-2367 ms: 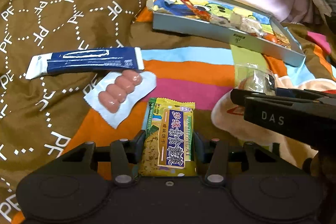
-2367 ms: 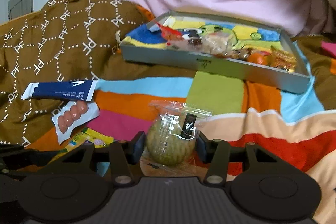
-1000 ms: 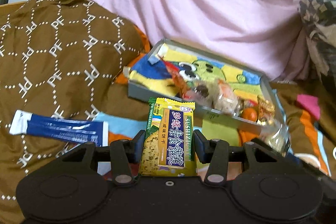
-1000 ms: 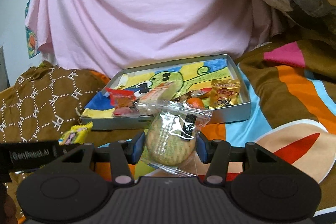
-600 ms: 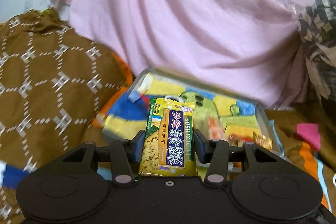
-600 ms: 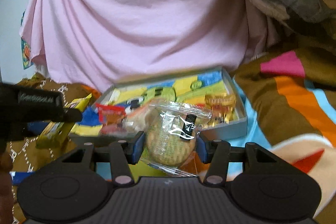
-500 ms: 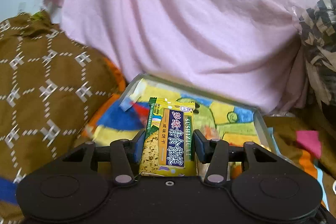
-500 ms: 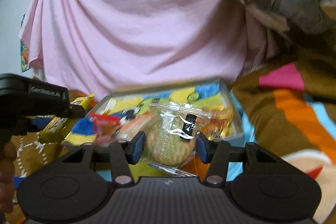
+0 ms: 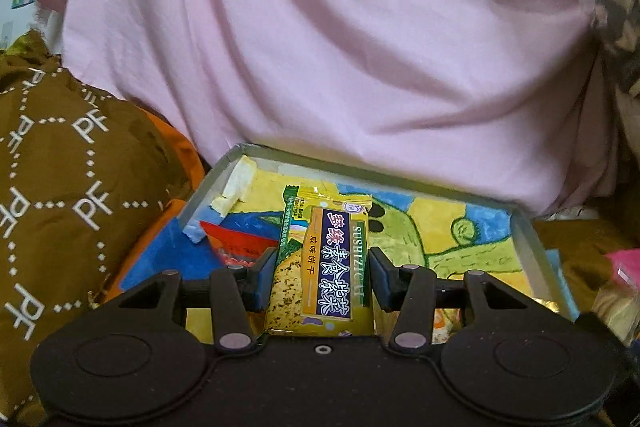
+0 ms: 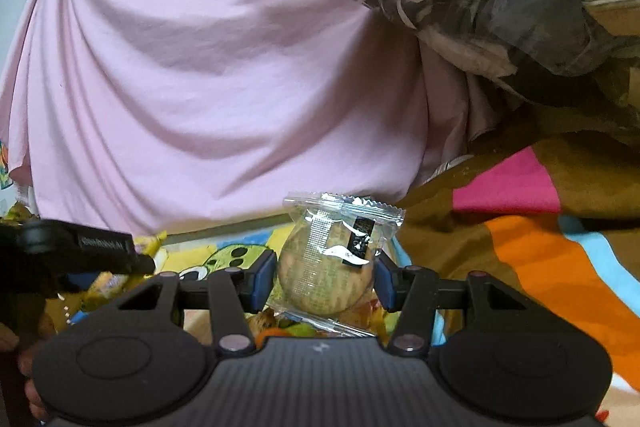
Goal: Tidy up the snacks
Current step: 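Carry the biscuit packet and cake packet over the grey tray with both tools, then open the left tool over the tray while the right tool releases the cake packet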
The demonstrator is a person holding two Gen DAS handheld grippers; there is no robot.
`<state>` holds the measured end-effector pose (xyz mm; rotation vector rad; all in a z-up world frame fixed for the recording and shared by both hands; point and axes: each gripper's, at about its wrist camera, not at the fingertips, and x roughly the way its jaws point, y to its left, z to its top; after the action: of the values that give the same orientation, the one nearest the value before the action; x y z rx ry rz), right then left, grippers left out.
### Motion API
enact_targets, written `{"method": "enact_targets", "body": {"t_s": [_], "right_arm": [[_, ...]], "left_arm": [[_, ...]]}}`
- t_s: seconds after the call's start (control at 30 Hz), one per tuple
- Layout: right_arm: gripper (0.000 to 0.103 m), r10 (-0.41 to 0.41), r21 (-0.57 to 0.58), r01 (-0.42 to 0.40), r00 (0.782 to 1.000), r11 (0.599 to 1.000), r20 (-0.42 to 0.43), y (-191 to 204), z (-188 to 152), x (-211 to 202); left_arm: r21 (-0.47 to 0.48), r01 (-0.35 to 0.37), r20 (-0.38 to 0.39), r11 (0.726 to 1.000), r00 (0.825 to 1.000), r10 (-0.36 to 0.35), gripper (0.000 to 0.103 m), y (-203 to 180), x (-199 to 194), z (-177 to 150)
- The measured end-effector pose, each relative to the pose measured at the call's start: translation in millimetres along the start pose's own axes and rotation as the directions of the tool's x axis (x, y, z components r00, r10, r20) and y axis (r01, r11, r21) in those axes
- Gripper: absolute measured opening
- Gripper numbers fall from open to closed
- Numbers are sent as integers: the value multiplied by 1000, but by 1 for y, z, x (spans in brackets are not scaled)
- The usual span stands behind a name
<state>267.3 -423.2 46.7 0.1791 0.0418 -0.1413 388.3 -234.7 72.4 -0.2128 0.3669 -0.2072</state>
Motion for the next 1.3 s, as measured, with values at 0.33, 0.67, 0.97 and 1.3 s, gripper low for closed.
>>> {"method": "enact_targets", "body": {"t_s": [0.33,0.67,0.97,1.3], "right_arm": [[56,-38,-35,36,998,999,-55,4,-20,34],[56,-43,-8,42,995,999,-90,1,-28,39],[57,-46,-1,46,994,999,-103,1,-27,41],[58,-46,-3,46,994,999,-102,1,-27,41]], "left_arm": [[82,-8,-32,997,999,11,50,-5,30,-5],[117,-36,-46,993,998,42,50,-7,39,-9],[120,-37,-63,992,997,45,50,-8,40,-10],[127,-43,-64,991,997,51,51,-9,42,-10]]}}
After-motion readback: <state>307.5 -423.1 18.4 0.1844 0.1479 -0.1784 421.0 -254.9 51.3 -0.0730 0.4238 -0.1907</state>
